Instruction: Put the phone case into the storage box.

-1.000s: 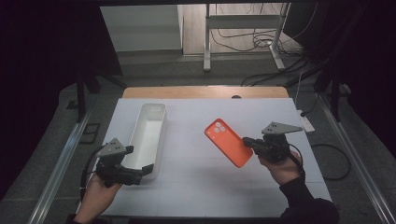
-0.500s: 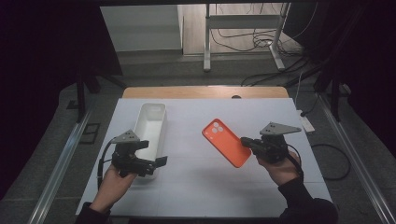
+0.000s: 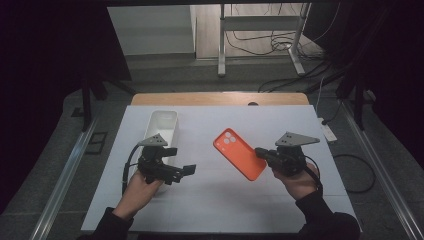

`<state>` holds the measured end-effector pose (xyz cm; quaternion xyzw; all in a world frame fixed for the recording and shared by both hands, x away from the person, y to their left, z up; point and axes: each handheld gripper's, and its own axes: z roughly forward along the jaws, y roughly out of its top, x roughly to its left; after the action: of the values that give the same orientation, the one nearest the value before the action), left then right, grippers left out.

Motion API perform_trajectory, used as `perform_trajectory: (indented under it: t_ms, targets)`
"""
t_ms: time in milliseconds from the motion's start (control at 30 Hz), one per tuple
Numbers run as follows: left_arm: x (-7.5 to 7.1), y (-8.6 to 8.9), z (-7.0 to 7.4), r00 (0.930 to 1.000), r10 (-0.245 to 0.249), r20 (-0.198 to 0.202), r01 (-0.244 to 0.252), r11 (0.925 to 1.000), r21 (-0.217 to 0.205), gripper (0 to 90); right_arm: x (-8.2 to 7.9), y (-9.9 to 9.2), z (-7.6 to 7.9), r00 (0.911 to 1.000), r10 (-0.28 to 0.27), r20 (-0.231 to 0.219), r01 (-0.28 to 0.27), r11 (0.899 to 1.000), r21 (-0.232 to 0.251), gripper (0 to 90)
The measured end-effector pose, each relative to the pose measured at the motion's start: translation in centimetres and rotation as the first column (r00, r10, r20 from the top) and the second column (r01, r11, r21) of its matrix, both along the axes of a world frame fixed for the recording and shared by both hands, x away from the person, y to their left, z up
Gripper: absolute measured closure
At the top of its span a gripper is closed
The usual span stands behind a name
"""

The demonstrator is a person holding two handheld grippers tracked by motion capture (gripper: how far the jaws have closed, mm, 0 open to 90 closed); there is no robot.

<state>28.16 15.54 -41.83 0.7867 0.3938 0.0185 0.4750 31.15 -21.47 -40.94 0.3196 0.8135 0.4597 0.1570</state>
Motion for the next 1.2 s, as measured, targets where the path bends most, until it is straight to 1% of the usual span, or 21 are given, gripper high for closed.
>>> perform_trajectory:
  t_ms: [67,167,333,533,633,700,1000,1067,1200]
  targets:
    - [0.1,-0.2,0.0,1.0,-0.004,-0.004,0.004,1.0,-0.001,0.0,0.0,0.1,0.0,1.0,0.003,0.0,-0.003,1.0,0.001,89.0]
    - [0.5,-0.9,0.0,0.9997,-0.017,-0.016,0.017,0.9997,-0.016,0.0,-0.1,0.1,0.0,1.0,0.007,0.001,-0.007,1.0,0.002,89.0]
    - [1.0,-1.5,0.0,0.9992,-0.024,-0.031,0.023,0.9992,-0.033,0.0,-0.2,0.3,0.1,1.0,0.008,0.004,-0.008,1.0,0.006,89.0]
    - [1.5,-2.1,-0.1,0.9988,-0.029,-0.04,0.027,0.9989,-0.037,0.0,-0.3,0.5,0.1,0.9999,0.013,0.006,-0.013,1.0,0.001,89.0]
    - [1.8,-2.5,-0.3,0.998,-0.032,-0.055,0.03,0.9983,-0.05,0.0,-0.4,0.8,0.0,0.9998,0.018,0.009,-0.018,1.0,0.004,89.0]
    - [1.9,-2.7,-0.5,0.9977,-0.032,-0.059,0.029,0.9983,-0.05,0.0,-0.5,1.0,0.0,0.9998,0.017,0.009,-0.017,1.0,0.005,89.0]
    - [2.5,-3.6,-0.8,0.9948,-0.047,-0.091,0.039,0.9956,-0.086,0.0,-0.8,1.8,-0.2,0.9995,0.026,0.018,-0.026,1.0,0.003,88.9]
    - [2.6,-3.9,-0.9,0.9937,-0.047,-0.102,0.038,0.9953,-0.089,0.0,-0.9,2.0,-0.2,0.9994,0.027,0.02,-0.028,1.0,0.003,89.0]
    - [2.7,-4.5,-1.0,0.9922,-0.058,-0.11,0.049,0.9949,-0.089,0.0,-1.1,2.4,-0.4,0.9992,0.034,0.022,-0.034,0.999,0.001,89.0]
